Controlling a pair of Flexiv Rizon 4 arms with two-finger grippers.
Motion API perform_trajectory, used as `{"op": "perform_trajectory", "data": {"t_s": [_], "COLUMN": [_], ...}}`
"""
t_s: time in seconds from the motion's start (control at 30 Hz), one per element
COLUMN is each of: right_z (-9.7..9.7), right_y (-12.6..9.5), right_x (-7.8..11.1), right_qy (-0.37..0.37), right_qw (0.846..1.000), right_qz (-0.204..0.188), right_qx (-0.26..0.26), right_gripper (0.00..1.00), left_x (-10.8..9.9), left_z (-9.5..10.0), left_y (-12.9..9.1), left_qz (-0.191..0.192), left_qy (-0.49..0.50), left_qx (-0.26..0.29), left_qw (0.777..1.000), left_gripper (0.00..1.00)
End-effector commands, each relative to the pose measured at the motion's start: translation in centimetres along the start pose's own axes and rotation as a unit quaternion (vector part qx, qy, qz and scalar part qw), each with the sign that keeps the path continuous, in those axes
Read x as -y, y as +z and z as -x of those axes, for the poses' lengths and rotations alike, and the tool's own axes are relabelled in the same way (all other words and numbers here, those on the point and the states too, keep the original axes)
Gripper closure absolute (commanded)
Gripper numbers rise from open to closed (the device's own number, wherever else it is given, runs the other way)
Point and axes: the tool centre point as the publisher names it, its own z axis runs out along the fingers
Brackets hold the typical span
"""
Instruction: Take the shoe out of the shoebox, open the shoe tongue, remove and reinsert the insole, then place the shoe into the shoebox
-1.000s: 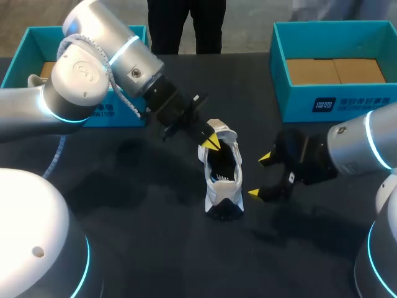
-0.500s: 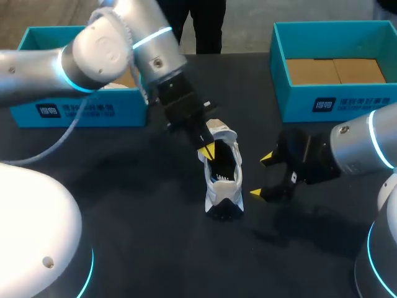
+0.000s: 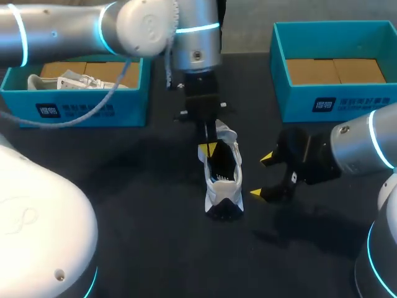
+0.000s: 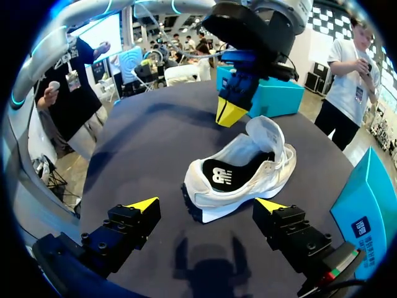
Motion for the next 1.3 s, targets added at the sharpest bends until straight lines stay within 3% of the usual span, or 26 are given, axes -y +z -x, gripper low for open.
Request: {"op": "perform_trajectory", "data": {"t_s": [0.03,0.47,0.57,0.67,1.13,1.3], "right_z": [-0.1,-0.1,-0.1,-0.1,-0.1,-0.1], "right_y": [0.0,0.0,0.0,0.0,0.0,0.0], "right_x": [0.0,0.0,0.0,0.0,0.0,0.0], "right_qy": [0.000,0.000,0.000,0.000,0.000,0.000], "right_qw": [1.000,1.000,1.000,1.000,1.000,1.000], "right_qz": [-0.001,-0.001,-0.001,-0.001,-0.001,-0.001], "right_qx": [0.001,0.001,0.001,0.001,0.001,0.001], "right_gripper": [0.00,0.00,0.00,0.00,0.00,0.00], "left_x": [-0.5,-1.7,-1.9,-2.7,-3.5,-3.8], "left_z": [0.1,1.2,1.5,1.5,1.8,1.7], "left_y": [0.4,3.6,4.1,4.8,7.7,8.5], "left_qz": [0.001,0.012,0.021,0.053,0.043,0.058], "left_qy": [-0.002,0.030,0.038,0.030,0.035,0.029], "left_qx": [-0.043,-0.040,-0.043,-0.057,-0.058,-0.067], "left_qw": [0.999,0.999,0.998,0.996,0.997,0.996], "left_gripper": [1.00,1.00,1.00,1.00,1.00,1.00]}}
